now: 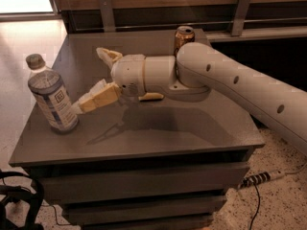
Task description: Knock blue plastic bottle over
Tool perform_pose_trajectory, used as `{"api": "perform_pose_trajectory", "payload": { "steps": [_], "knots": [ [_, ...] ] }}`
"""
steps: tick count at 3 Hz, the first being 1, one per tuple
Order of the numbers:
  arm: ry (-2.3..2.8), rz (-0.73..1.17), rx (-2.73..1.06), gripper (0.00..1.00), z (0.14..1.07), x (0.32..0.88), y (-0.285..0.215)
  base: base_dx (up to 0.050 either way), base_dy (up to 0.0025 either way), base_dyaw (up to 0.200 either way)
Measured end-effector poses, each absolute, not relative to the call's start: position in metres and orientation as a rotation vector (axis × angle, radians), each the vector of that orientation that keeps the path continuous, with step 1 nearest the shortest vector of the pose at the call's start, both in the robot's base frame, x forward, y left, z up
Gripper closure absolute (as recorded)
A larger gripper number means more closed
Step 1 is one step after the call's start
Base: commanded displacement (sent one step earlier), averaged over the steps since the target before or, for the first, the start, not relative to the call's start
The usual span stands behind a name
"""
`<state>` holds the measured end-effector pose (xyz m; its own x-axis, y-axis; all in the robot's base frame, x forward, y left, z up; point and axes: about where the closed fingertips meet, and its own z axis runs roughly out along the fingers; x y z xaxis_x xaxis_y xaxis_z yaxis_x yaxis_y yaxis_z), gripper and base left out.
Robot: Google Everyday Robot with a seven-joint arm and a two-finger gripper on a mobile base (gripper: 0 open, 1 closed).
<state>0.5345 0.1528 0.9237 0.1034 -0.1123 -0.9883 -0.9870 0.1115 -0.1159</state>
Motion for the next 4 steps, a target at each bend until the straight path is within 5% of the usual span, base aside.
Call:
{"api": "perform_pose_trajectory", "payload": {
  "steps": [4],
  "knots": [
    [1.195, 1.095, -1.25, 0.0, 0.916, 0.49, 0.212, 0.0, 0.0, 0.0]
  ]
}}
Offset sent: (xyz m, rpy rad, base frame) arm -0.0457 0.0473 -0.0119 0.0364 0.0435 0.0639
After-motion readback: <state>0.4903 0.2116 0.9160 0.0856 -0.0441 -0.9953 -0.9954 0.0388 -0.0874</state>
